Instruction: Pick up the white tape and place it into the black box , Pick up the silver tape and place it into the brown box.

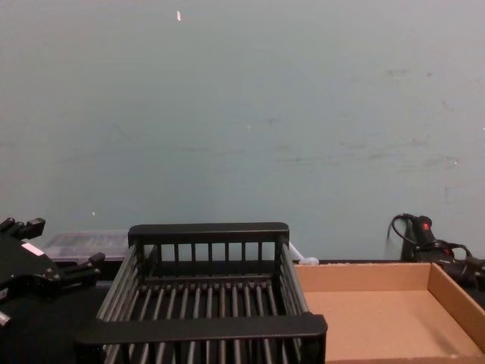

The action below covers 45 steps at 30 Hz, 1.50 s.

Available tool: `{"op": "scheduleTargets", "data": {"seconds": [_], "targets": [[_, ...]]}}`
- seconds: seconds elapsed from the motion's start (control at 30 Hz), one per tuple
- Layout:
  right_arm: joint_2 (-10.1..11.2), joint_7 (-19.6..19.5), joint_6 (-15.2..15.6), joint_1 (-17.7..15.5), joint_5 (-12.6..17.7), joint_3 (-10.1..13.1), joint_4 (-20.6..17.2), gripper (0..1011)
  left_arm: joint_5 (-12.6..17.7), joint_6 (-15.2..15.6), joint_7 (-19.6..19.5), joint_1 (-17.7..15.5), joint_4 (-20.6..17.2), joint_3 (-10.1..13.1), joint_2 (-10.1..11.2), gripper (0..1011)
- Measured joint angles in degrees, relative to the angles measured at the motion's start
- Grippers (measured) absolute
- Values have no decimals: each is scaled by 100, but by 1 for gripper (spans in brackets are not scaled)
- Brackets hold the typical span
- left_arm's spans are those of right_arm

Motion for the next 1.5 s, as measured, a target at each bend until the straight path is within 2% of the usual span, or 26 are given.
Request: {"op": "scheduleTargets", "data": {"seconds": [1.5], "targets": [[0, 0, 0, 0, 0, 0, 0, 1002, 0, 0, 0, 0, 0, 0, 0, 1001]]}}
